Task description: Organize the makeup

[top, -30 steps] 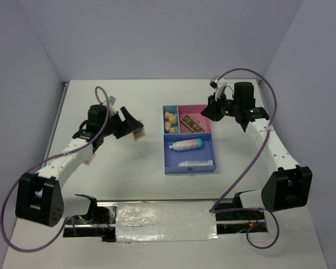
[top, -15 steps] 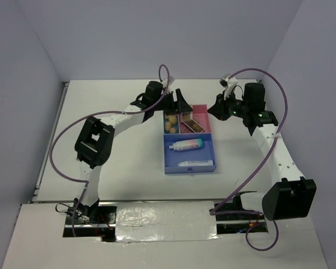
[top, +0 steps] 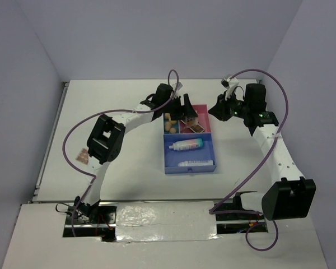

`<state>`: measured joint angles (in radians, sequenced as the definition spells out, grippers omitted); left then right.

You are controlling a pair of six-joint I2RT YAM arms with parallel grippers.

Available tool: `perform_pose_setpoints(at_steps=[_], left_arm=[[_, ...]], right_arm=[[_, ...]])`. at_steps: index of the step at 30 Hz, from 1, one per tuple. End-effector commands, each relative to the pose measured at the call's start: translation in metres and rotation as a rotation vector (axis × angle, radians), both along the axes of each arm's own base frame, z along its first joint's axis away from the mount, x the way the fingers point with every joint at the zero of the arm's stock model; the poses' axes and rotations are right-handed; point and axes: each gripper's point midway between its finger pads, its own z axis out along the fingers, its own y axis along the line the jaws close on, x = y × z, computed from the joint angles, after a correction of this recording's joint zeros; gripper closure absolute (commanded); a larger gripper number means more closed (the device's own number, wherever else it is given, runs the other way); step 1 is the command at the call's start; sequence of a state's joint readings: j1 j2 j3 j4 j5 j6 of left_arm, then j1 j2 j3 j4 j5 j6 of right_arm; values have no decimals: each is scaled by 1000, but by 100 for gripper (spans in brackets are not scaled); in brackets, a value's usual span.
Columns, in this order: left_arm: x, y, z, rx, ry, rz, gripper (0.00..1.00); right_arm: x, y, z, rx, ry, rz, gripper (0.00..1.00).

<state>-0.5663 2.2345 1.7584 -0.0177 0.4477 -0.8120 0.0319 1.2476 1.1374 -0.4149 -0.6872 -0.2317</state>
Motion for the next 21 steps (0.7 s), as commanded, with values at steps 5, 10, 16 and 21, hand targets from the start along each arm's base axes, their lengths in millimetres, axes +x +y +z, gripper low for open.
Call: perform_pose_setpoints(at_steps=[5,10,16,21], left_arm=[[3,-1,45,-44,-88,-9,6],[-2,6,58,-16,-123,-9,3],[-11,33,74,43,-189,32,13],[-25,90,84,69,-208,138,66]], right_arm=[[-1,2,6,19,-17,19,79],[-4,2,4,13,-12,29,78],[-6,3,3,8,-9,43,78],[-11,6,-4,-9,5,78,77]])
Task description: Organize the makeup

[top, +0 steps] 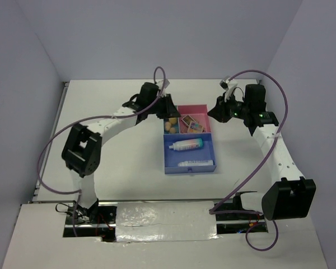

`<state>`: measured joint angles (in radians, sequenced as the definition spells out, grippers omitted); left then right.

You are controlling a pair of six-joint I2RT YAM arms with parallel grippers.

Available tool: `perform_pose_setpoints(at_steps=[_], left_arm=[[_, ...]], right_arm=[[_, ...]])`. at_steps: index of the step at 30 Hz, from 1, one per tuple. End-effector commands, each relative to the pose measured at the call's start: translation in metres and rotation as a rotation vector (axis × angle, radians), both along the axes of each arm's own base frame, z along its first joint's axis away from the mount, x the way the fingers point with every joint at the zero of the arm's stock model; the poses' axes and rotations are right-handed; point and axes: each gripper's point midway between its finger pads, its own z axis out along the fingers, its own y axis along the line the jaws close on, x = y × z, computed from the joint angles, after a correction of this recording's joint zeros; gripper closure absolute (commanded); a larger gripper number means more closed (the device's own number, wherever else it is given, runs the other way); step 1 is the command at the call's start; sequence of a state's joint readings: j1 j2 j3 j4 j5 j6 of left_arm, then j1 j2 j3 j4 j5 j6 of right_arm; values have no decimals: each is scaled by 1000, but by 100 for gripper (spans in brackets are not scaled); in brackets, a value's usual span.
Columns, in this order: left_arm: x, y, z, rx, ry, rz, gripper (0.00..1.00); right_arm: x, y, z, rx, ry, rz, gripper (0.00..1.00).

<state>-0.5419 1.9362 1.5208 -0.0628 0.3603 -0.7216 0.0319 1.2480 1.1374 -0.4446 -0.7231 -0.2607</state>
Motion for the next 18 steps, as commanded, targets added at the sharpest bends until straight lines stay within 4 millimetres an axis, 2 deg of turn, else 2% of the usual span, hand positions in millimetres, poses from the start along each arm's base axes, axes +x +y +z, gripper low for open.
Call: perform_pose_setpoints(at_steps=[1,2,3,4,5,6,7,9,10,11,12,13,14,15,16,17,18], left_arm=[[2,59,18,25,-73,119,91],[-1,72,15,41,-60,155,100],[-5,90,30,47,-93,203,100],[-11,113,13,78,-57,246,100],[-17,126,8,99,-36,273,100],[-22,144,17,108,-58,312,100],[-28,168,0,149,-20,360,100],[-47,201,-10,224,23,419,96],[-56,229,-29,268,74,486,87],[-64,244,-29,282,81,523,81],[-78,260,-43,320,140,558,73],[-89,287,-60,359,196,628,56],[-96,300,-60,370,206,672,47],[-114,317,-74,397,277,714,27],[-119,332,-78,431,289,766,16],[-124,339,-78,438,289,786,9],[-133,355,-86,448,324,837,1]], right_arm=[[-6,4,-4,-12,-1,48,77],[-7,5,-6,-16,3,59,76],[-9,7,-8,-18,9,68,76],[-10,8,-11,-19,17,75,76],[-12,10,-14,-18,26,85,76],[-14,14,-16,-19,30,99,76],[-14,15,-20,-19,40,100,76],[-16,21,-25,-21,51,116,76],[-19,27,-30,-22,63,134,76],[-19,30,-31,-21,65,141,75],[-20,33,-33,-19,72,146,75],[-20,36,-35,-21,75,152,75],[-21,40,-35,-23,72,165,75],[-20,42,-36,-26,74,168,74],[-21,43,-37,-26,77,173,73],[-20,44,-38,-26,79,177,73],[-20,44,-39,-24,87,180,72]])
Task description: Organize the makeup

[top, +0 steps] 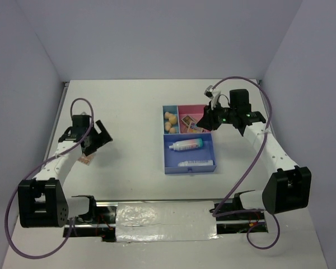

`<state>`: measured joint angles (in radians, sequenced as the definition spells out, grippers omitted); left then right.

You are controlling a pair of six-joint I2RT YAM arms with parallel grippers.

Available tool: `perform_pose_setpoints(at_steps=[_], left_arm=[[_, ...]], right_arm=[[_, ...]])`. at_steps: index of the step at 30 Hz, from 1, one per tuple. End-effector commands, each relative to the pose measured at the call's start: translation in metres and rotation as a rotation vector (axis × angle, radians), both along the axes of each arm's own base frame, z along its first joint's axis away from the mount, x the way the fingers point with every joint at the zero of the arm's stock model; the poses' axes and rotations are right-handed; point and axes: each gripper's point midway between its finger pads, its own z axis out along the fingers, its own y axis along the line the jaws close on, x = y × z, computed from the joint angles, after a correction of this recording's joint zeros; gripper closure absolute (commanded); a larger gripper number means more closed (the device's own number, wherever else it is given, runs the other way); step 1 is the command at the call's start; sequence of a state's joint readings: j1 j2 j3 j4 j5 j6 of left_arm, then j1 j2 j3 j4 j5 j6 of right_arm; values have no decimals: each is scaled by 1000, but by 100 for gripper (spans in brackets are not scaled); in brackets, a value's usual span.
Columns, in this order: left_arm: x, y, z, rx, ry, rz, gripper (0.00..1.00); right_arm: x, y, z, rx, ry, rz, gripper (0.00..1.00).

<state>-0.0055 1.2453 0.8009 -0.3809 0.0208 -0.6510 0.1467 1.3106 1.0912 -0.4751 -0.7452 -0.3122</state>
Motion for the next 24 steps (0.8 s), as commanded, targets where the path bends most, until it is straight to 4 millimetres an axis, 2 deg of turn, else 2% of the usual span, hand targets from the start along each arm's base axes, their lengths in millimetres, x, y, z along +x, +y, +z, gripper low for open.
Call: perform_pose_setpoints(at_steps=[1,5,8,18,24], left_arm=[[-31,39,-16,70,91,124,1],[-40,61,-31,79,146,194,1],[-43,69,-39,101,185,226,1],[-55,106,-52,186,295,423,2],[-45,110,-58,147,282,441,1]], right_arm=[[1,6,1,6,-6,27,71],[2,9,1,13,8,37,66],[1,9,0,10,4,40,63],[1,6,-3,-3,4,33,63],[-1,6,-7,-7,14,31,63]])
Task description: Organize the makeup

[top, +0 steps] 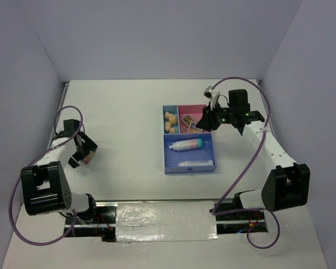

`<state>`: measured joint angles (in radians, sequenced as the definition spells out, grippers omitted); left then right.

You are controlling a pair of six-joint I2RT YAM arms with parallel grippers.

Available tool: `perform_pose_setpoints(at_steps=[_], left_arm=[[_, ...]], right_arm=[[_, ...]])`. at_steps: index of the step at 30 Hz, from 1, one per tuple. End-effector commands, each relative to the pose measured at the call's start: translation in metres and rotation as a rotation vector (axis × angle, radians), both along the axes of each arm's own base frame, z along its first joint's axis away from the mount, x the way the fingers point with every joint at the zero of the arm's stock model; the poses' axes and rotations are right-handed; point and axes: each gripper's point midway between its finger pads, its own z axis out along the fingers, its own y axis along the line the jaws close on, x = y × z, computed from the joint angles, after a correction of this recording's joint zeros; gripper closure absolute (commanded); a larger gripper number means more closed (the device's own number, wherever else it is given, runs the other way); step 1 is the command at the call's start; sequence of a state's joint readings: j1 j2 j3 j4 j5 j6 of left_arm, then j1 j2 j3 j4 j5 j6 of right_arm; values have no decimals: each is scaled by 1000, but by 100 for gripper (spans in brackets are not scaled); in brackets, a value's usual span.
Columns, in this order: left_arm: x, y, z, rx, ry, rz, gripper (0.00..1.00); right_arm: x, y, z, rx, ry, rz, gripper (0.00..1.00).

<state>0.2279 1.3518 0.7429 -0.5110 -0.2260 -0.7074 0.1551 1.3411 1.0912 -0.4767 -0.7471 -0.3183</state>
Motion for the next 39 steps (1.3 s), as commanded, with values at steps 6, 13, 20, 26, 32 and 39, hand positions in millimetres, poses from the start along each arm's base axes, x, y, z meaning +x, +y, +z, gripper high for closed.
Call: perform_pose_setpoints(at_steps=[6,13,20,26,32,39], left_arm=[[25,8,-10,-45,-25,31,1],[32,11,-13,-49,-23,41,3],[22,11,-24,-57,32,51,11],[29,1,-21,-99,-12,4,36],[60,-32,4,-237,-212,-148,100],[113,-138,86,-419,-540,-551,100]], right_arm=[[-2,2,3,-4,-11,19,63],[-5,2,0,-5,-4,17,63],[-4,2,0,-5,2,16,63],[-4,2,-1,-3,5,18,63],[-5,3,0,-1,3,20,63],[-5,4,3,11,3,25,61]])
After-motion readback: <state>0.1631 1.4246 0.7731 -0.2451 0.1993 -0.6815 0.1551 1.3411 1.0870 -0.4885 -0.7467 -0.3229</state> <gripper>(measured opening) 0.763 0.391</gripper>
